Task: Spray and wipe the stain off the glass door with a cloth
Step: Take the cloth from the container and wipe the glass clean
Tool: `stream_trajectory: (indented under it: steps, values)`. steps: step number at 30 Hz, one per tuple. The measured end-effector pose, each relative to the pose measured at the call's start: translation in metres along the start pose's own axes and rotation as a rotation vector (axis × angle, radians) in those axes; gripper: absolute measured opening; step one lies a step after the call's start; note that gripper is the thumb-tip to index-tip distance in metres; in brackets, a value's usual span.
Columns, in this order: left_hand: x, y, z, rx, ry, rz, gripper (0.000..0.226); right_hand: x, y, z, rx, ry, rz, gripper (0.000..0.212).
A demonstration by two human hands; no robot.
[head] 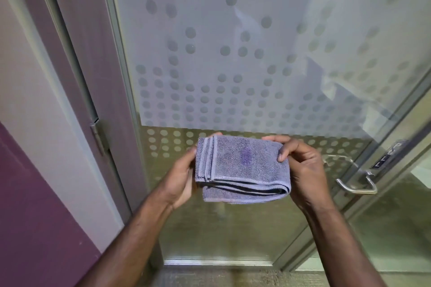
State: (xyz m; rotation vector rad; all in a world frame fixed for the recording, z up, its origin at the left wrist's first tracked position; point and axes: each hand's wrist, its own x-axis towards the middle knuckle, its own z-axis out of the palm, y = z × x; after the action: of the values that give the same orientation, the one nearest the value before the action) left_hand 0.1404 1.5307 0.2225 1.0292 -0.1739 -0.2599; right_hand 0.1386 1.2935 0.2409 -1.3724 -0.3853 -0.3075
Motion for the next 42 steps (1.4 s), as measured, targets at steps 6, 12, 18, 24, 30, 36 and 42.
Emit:
stream_trajectory:
  steps: [6, 12, 18, 24, 30, 36, 42]
  values:
    - [0.003, -0.007, 0.000, 0.104, 0.166, -0.007, 0.049, 0.000, 0.007, -0.004, -0.044, -0.027, 0.016, 0.058]
    - [0.002, 0.003, -0.003, 0.189, 0.013, -0.086, 0.074, 0.000, 0.012, -0.001, -0.035, -0.009, 0.062, 0.039]
    - [0.004, -0.002, -0.006, 0.210, 0.070, 0.013, 0.028, -0.005, 0.015, -0.004, -0.084, -0.061, 0.303, 0.026]
    - [0.011, 0.000, -0.021, 0.309, -0.009, 0.066, 0.035, -0.010, 0.004, -0.005, -0.182, -0.163, 0.501, 0.044]
    - [0.029, -0.016, -0.033, 0.384, -0.035, 0.064, 0.047, -0.017, -0.011, 0.002, -0.364, -0.030, 0.279, 0.039]
    - [0.027, -0.061, -0.026, 0.292, 0.043, -0.360, 0.048, -0.033, -0.021, 0.004, -0.999, 0.153, 0.048, 0.034]
    - [0.030, -0.075, 0.012, -0.045, -0.163, -0.584, 0.095, -0.071, -0.020, -0.007, -1.282, 0.057, -0.222, 0.047]
